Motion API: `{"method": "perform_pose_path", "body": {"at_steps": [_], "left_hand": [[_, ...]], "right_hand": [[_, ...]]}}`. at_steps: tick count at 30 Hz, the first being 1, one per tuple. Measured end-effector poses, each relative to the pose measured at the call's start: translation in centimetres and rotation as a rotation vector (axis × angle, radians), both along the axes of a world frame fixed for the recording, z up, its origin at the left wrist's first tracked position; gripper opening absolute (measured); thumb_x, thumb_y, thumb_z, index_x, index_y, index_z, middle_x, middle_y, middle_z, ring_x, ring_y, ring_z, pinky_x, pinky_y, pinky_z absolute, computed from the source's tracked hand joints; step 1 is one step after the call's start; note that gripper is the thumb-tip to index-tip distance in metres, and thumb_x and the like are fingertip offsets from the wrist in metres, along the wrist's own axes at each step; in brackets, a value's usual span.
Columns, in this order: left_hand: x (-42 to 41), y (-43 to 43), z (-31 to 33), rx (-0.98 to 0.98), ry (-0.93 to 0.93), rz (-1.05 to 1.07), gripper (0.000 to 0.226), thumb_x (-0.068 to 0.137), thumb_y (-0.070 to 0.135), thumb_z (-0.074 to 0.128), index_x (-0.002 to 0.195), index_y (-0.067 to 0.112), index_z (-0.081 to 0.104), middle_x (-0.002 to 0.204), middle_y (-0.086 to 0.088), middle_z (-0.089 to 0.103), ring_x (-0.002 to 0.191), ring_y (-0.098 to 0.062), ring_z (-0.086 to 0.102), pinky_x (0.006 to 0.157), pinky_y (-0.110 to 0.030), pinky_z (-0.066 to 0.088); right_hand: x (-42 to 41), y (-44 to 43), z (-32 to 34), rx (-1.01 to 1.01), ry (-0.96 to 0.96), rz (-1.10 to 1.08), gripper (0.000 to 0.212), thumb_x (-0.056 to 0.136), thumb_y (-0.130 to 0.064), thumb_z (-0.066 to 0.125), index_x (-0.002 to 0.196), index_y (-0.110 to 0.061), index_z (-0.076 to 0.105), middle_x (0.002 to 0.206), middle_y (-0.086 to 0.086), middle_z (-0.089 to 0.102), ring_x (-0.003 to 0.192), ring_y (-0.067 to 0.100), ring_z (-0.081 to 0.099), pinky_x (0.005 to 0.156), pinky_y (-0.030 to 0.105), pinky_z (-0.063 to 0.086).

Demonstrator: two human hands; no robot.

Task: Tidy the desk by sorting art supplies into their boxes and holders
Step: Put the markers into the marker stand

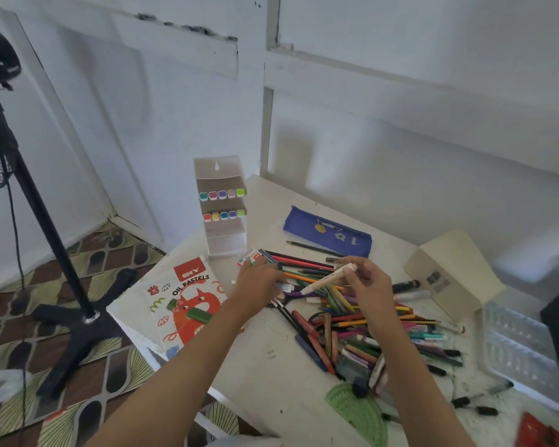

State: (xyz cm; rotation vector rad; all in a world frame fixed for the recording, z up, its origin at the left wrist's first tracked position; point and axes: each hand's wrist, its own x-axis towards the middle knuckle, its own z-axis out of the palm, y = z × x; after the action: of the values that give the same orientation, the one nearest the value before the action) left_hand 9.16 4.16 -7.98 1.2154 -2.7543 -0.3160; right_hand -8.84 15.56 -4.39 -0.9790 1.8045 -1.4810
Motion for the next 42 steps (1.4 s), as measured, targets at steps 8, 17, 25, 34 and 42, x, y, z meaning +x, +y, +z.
{"method": "perform_pose_path", "body": {"at_steps": [8, 17, 25, 34, 42], "left_hand": [[3.2, 0.2, 2.6, 0.003, 0.628, 0.194, 0.023, 0.093, 0.021, 0.058, 0.112, 0.010, 0.064, 0.101, -0.003, 0.064, 0.083, -0.012, 0.055, 0.071, -0.018, 0.044], [8.1, -1.1, 4.7, -0.039, 0.979, 0.400, 0.019, 0.083, 0.001, 0.067, 0.101, 0.006, 0.066, 0.095, 0.006, 0.062, 0.077, 0.005, 0.060, 0.070, -0.008, 0.050], [9.2, -2.5, 2.1, -0.257, 0.846, 0.312, 0.025, 0.080, -0.006, 0.068, 0.102, 0.007, 0.068, 0.102, -0.001, 0.063, 0.088, -0.003, 0.058, 0.076, -0.019, 0.054], [8.1, -4.9, 0.8, -0.353, 0.431, 0.570, 0.033, 0.062, 0.002, 0.085, 0.090, 0.013, 0.071, 0.116, -0.019, 0.053, 0.105, -0.039, 0.051, 0.064, -0.042, 0.056], [7.7, -6.1, 0.2, -0.372, 0.433, 0.456, 0.033, 0.054, -0.014, 0.082, 0.081, -0.002, 0.067, 0.063, -0.013, 0.060, 0.056, -0.028, 0.055, 0.046, -0.030, 0.045]], "right_hand": [[2.1, -1.9, 1.9, -0.092, -0.063, 0.080, 0.013, 0.090, 0.002, 0.053, 0.097, -0.004, 0.062, 0.096, 0.005, 0.070, 0.078, 0.014, 0.070, 0.066, 0.020, 0.055], [7.1, -7.0, 2.8, -0.198, 0.257, 0.356, 0.019, 0.087, -0.002, 0.061, 0.094, -0.018, 0.065, 0.102, -0.007, 0.067, 0.091, 0.011, 0.067, 0.073, 0.011, 0.050], [11.0, -11.1, 1.9, -0.354, 0.694, 0.593, 0.018, 0.089, 0.000, 0.055, 0.103, -0.003, 0.066, 0.103, 0.010, 0.068, 0.090, 0.015, 0.063, 0.080, 0.020, 0.050], [12.9, -15.2, -0.7, -0.147, 0.690, 0.636, 0.028, 0.090, -0.009, 0.060, 0.118, -0.007, 0.061, 0.109, 0.009, 0.069, 0.096, 0.023, 0.066, 0.091, 0.027, 0.049], [12.9, -16.1, -1.9, -0.097, 0.572, 0.608, 0.030, 0.088, -0.009, 0.061, 0.118, -0.011, 0.063, 0.111, 0.004, 0.069, 0.097, 0.020, 0.065, 0.088, 0.029, 0.051]]}}
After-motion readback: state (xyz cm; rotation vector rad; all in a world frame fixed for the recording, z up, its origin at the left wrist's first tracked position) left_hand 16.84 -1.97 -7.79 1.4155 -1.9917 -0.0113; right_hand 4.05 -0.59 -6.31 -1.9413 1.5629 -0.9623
